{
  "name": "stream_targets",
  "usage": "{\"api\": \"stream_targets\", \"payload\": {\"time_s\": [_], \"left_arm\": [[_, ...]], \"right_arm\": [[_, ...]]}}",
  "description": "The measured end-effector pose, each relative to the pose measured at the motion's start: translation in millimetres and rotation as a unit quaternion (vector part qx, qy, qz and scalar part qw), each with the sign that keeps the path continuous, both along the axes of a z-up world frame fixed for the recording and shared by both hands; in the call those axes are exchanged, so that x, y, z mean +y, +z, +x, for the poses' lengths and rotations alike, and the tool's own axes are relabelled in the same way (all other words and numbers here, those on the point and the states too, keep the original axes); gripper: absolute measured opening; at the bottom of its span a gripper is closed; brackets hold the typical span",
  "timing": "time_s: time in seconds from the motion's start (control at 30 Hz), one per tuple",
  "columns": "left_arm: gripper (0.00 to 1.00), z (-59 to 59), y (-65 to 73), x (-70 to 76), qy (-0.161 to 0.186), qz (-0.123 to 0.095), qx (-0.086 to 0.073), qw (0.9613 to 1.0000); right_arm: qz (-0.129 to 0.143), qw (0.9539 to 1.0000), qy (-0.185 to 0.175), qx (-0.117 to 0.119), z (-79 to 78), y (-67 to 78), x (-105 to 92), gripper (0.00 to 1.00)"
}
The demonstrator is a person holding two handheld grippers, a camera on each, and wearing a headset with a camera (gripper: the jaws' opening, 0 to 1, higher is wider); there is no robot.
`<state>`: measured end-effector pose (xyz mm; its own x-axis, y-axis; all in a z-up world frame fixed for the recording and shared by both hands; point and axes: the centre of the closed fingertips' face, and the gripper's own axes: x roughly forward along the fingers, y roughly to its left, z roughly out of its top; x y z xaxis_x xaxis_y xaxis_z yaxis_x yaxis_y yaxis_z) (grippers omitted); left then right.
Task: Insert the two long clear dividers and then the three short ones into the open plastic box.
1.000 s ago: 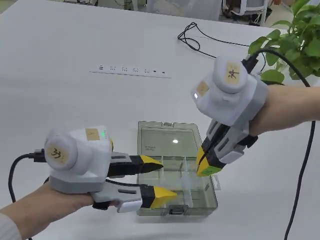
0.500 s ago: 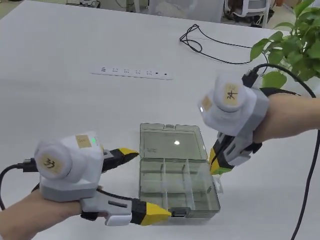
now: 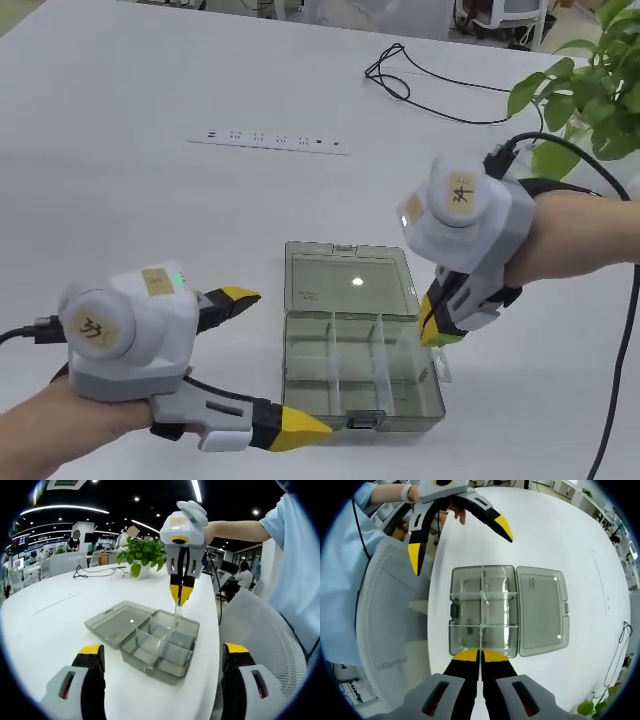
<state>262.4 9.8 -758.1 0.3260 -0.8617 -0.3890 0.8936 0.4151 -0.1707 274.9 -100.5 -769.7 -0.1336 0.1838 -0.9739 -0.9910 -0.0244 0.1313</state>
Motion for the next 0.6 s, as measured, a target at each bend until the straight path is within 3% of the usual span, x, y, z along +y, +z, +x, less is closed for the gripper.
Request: {"api": "stream_targets", "payload": {"time_s": [0.6], "left_arm": [[0.95,-2.5,-4.2,5.6,0.008,-0.004,0.012,0.9999]], "right_arm": [[-0.015,0.9998,0.012,0.0,0.7,-13.2,1.5,0.02]]}}
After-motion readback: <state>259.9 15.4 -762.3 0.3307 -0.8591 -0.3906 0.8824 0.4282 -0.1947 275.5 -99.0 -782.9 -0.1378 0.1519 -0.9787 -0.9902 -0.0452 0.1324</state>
